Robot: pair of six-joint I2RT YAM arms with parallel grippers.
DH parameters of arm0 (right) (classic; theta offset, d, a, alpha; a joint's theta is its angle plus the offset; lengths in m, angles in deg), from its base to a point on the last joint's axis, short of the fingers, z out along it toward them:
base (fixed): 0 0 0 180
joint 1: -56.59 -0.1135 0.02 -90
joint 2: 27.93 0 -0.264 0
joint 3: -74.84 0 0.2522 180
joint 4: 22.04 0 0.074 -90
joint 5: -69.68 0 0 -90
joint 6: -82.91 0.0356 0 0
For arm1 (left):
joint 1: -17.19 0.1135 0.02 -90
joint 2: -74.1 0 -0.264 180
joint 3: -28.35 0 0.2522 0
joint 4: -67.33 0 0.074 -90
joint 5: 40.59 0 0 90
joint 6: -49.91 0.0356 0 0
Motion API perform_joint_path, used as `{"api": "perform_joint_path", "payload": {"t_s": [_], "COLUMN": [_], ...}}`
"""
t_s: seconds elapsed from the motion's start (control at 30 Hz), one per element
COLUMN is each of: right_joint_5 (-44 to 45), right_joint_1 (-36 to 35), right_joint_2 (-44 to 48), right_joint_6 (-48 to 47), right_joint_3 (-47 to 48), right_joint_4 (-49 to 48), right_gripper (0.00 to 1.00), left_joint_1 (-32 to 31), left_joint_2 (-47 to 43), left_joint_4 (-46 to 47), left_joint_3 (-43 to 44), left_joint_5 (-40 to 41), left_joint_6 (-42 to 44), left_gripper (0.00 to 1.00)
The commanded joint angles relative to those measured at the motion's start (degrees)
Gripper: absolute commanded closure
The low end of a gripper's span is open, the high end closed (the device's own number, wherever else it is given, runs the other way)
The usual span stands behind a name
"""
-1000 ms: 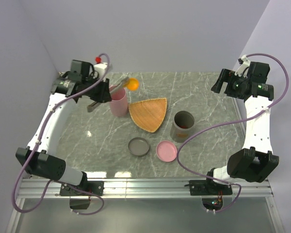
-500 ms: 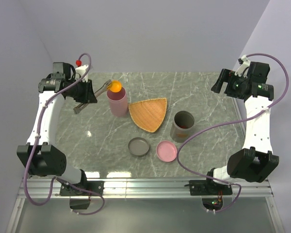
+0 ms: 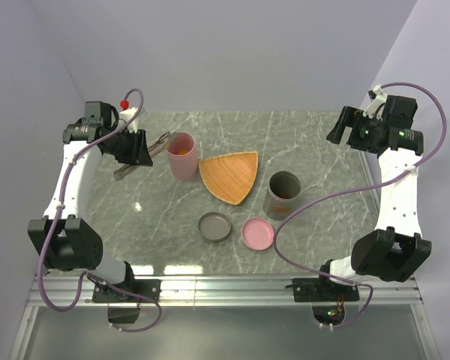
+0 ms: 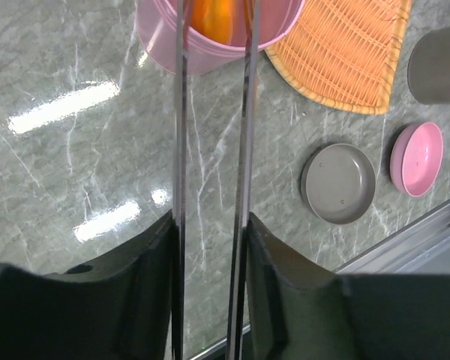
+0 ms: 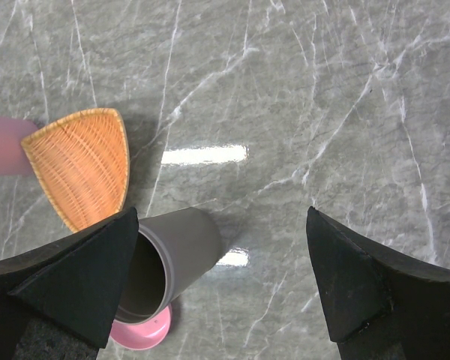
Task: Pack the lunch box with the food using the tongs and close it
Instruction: Place the fake food in the packing box.
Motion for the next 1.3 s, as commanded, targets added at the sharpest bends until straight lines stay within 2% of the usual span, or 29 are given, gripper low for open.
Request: {"api": "perform_joint_path", "payload": {"t_s": [0.0, 0.1, 0.23, 0.33, 0.43, 0.53, 0.57, 0.73, 0.87, 1.03, 1.27], "right_joint_5": [0.11, 0.11, 0.11, -0.07, -0.24, -0.33, -0.33, -0.51, -0.16, -0.07, 0.37], "right_joint_1": [0.40, 0.32, 0.40, 0.32, 0.40, 0.32, 0.32, 0.40, 0.40, 0.40, 0.40], "right_joint_2": [0.75, 0.75, 0.83, 0.75, 0.66, 0.66, 0.66, 0.40, 0.48, 0.48, 0.40], "right_joint_6": [-0.49, -0.48, -0.48, -0.49, -0.40, -0.40, -0.31, -0.22, -0.40, -0.40, -0.57], "right_joint_3": [1.28, 1.37, 1.19, 1.37, 1.37, 1.28, 1.19, 1.80, 1.72, 1.19, 0.58], "right_joint_4": [-0.15, -0.15, -0.15, -0.15, -0.23, -0.23, -0.23, 0.03, -0.06, -0.23, -0.50], "right_gripper": [0.00, 0.00, 0.00, 0.00, 0.00, 0.00, 0.00, 0.00, 0.00, 0.00, 0.00], "left_joint_1": [0.07, 0.16, 0.16, 0.15, -0.11, -0.81, -1.33, -5.20, -9.76, -16.53, -19.44], "left_joint_2": [0.06, 0.59, -0.54, -1.08, -0.64, -1.77, -3.61, -9.95, -10.74, -8.47, -1.96], "left_joint_4": [-0.26, -1.40, -1.14, -3.94, -8.78, -9.93, -8.62, 4.11, 7.80, 13.70, 25.83], "left_joint_3": [3.21, 4.36, 6.29, 8.92, 10.86, 9.12, 7.80, -4.14, -7.23, -11.18, -17.43], "left_joint_5": [-2.01, -2.89, -4.55, -7.80, -11.85, -13.00, -12.56, -7.20, -7.55, -3.94, -1.74], "left_joint_6": [1.41, 1.77, 3.61, 8.34, 16.51, 24.68, 28.10, 34.45, 40.96, 39.13, 32.80], "left_gripper": [0.55, 0.54, 0.60, 0.59, 0.59, 0.59, 0.59, 0.57, 0.53, 0.52, 0.50]}}
